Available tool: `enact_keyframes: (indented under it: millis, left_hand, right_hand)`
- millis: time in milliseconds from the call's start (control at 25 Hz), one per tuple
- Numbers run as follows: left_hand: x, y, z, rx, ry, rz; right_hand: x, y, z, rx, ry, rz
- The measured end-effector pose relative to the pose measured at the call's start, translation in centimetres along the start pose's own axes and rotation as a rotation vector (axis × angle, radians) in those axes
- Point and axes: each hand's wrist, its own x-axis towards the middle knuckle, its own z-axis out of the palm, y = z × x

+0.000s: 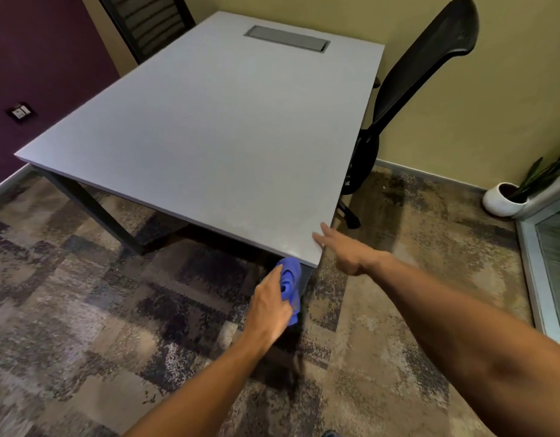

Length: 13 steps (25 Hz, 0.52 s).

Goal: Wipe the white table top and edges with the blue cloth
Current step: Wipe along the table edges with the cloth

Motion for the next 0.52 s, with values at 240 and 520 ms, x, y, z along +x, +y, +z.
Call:
enact_keyframes:
  millis: [240,520]
  left_hand:
    - [-0.8,1.5,-3.8,0.061,0.156,-0.047]
    - [-2.4,6.0,-6.7,-0.162,0.151,-0.043]
  right_hand:
    - [-5.9,-2.3,4.1,-0.008,-0.155,-0.059]
    - [-10.6,-2.5,2.4,0.296,-0.084,-0.059]
